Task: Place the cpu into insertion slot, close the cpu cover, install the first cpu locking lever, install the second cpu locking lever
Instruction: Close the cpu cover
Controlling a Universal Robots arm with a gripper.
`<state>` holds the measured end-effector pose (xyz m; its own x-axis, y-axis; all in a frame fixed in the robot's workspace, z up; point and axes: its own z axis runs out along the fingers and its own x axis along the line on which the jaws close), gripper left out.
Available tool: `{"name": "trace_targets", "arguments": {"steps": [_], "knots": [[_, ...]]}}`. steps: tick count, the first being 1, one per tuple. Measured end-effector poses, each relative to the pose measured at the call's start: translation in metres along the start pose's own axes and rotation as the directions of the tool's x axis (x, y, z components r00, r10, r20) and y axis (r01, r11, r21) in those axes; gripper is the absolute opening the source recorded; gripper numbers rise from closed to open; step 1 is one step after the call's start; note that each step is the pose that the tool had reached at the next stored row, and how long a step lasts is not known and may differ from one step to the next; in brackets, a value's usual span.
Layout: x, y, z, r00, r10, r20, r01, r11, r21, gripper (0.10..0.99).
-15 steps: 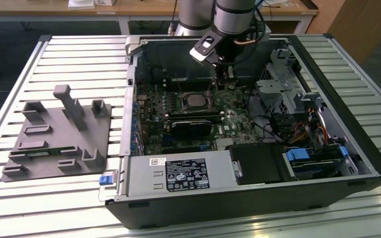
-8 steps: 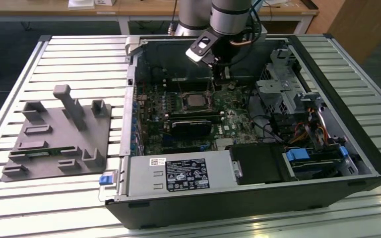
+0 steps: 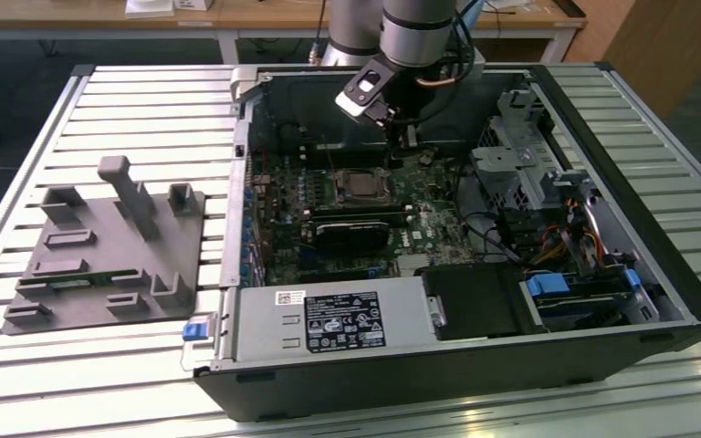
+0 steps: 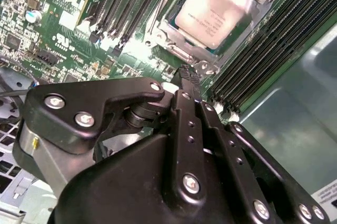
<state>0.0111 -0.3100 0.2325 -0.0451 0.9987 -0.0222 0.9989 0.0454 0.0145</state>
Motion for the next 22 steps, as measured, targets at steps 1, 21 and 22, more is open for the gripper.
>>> {"name": "trace_targets", "arguments": {"steps": [1,21,22], "knots": [[0.0001,-0.0009,0.0008,1.0,0.0,-0.0001,0.0,1.0,0.0,0.106],[0.001,-0.0327,0.01,1.0,0.0,-0.0009,0.0,1.0,0.002,0.106],[0.0012,-0.0349,0.0107,1.0,0.0,-0.0009,0.0,1.0,0.002,0.106]]}}
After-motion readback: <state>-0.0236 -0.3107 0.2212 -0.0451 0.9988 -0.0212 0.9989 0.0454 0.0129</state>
